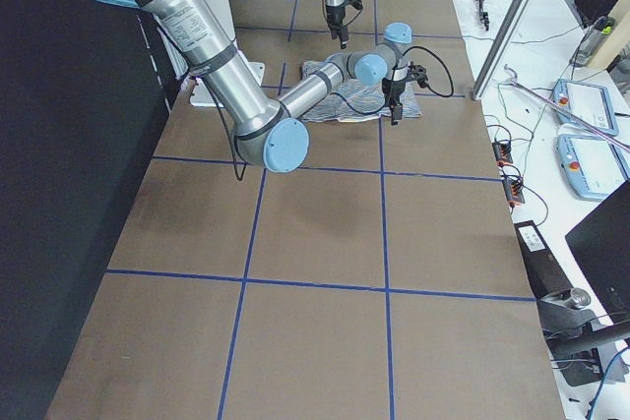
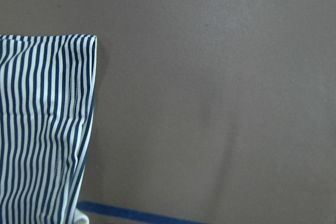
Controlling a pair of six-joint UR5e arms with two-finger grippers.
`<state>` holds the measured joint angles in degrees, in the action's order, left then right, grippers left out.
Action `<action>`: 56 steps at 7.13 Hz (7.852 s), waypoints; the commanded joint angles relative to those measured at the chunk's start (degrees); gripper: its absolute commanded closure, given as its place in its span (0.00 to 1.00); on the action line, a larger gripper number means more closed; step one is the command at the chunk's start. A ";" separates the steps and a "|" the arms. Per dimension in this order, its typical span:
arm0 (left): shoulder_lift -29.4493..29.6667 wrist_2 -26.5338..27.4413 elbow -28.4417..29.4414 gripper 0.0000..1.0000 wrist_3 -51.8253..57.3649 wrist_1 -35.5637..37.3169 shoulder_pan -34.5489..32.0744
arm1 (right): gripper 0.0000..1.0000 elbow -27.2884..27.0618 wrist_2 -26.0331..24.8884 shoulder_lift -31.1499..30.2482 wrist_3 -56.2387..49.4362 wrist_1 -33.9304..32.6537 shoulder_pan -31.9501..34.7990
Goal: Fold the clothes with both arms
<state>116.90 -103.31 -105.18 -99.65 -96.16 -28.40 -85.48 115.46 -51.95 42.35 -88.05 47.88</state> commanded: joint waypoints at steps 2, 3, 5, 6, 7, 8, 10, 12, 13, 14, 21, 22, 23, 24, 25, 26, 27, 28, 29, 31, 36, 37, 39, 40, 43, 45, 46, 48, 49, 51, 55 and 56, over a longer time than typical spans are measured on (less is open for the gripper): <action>1.05 3.64 0.84 0.00 -14.67 4.76 10.36 | 0.00 -5.40 1.61 -1.58 3.26 -3.79 -0.50; 1.05 4.34 1.03 0.00 -15.31 4.76 10.90 | 0.00 -5.40 1.61 -1.58 3.26 -3.79 -0.50; 1.13 4.43 1.21 0.07 -17.06 4.76 11.87 | 0.00 -5.32 1.52 -1.58 3.27 -3.79 -0.59; 1.13 4.43 1.21 0.21 -17.24 4.76 11.96 | 0.00 -5.40 1.52 -1.75 3.26 -3.70 -0.59; 1.22 5.30 1.29 0.38 -17.25 4.76 11.88 | 0.00 -5.40 1.52 -1.93 3.26 -3.70 -0.51; 1.31 5.66 1.29 0.53 -17.25 4.76 11.79 | 0.00 -5.32 1.52 -1.93 3.26 -3.70 -0.50; 1.31 5.75 1.29 0.98 -17.25 4.76 11.44 | 0.00 -5.31 1.52 -2.19 3.26 -3.70 -0.59; 1.31 5.67 0.86 1.00 -17.07 4.76 10.47 | 0.00 -5.23 1.44 -2.20 3.26 -3.70 -0.59; 1.31 5.58 0.33 1.00 -16.55 4.76 9.60 | 0.00 -5.23 1.44 -2.20 3.26 -3.70 -0.59; 1.14 5.49 -0.28 1.00 -16.37 4.76 9.33 | 0.00 -5.31 1.44 -2.20 3.61 -3.62 -0.59; 0.52 5.31 -2.84 1.00 -13.20 4.76 10.12 | 0.00 -21.22 -9.40 -7.21 59.05 -3.09 -22.95; 0.26 5.23 -3.27 1.00 -13.20 4.67 10.12 | 0.00 -21.22 -12.51 -6.94 65.25 -3.09 -25.35; 0.34 5.23 -3.54 1.00 -13.20 4.67 10.12 | 0.00 -20.70 -15.32 -6.77 71.41 -3.09 -28.16; 0.34 5.23 -3.63 1.00 -13.20 4.67 10.12 | 0.00 -20.17 -17.18 -6.59 74.60 -3.09 -28.89; 0.43 5.23 -3.54 1.00 -13.20 4.67 10.12 | 0.00 -17.30 -17.89 -6.42 75.94 -3.09 -29.41; 0.43 5.31 -3.63 1.00 -13.20 4.67 10.12 | 0.00 -15.53 -17.90 -5.46 76.39 -3.00 -29.59; 0.52 5.23 -3.63 1.00 -13.20 4.67 10.12 | 0.00 -14.99 -17.90 -5.36 76.48 -2.91 -29.68; 0.43 5.31 -4.06 1.00 -13.20 4.67 10.12 | 0.00 -14.03 -17.90 -5.10 76.56 -2.74 -29.86; 0.34 5.31 -4.85 1.00 -13.20 4.67 10.12 | 0.00 -13.15 -17.90 -4.05 76.65 -2.74 -29.95; 0.43 5.31 -5.12 1.00 -13.20 4.67 10.12 | 0.00 -10.94 -17.64 -2.02 78.06 -2.91 -29.86; 0.43 5.31 -5.12 1.00 -13.20 4.67 10.12 | 0.00 -11.20 -17.46 -3.16 78.06 -3.53 -29.86; 0.43 5.40 -5.12 1.00 -13.20 4.67 10.12 | 0.00 -11.12 -17.37 -3.42 77.89 -3.53 -29.86; 0.43 5.40 -5.12 1.00 -13.20 4.67 10.12 | 0.07 -11.03 -17.37 -3.43 77.97 -3.62 -29.95; 0.52 5.40 -5.12 1.00 -13.20 4.67 10.12 | 0.58 -11.20 -17.55 -3.43 78.75 -3.62 -29.95; 0.52 5.40 -5.12 1.00 -13.20 4.67 10.12 | 1.00 -11.29 -17.37 -3.25 78.32 -3.70 -30.48; 0.61 5.40 -5.12 1.00 -13.20 4.67 10.03 | 1.00 -11.81 -17.37 -3.07 78.32 -3.70 -30.21; 0.52 5.40 -5.12 1.00 -13.20 4.75 10.03 | 1.00 -11.91 -17.37 -3.07 78.32 -3.70 -30.21; 0.61 5.31 -5.12 1.00 -13.20 4.76 10.03 | 1.00 -11.91 -17.37 -2.90 78.32 -3.70 -30.21; 0.61 5.31 -5.12 1.00 -13.20 4.76 10.03 | 1.00 -11.91 -17.37 -2.81 78.41 -3.70 -30.12; 0.87 5.31 -5.12 1.00 -13.20 4.76 10.03 | 1.00 -12.60 -17.29 -2.81 78.41 -3.62 -29.95; 0.43 5.40 -6.26 1.00 -13.12 5.10 11.68 | 1.00 -19.26 -16.15 -5.87 78.32 -3.62 -29.77; 0.08 5.58 -8.61 1.00 -13.12 8.07 13.53 | 1.00 -21.72 -15.97 -7.28 78.41 -3.70 -30.73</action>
<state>117.30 -97.88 -111.69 -112.78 -90.44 -16.82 -104.17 99.19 -57.54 120.69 -91.69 17.86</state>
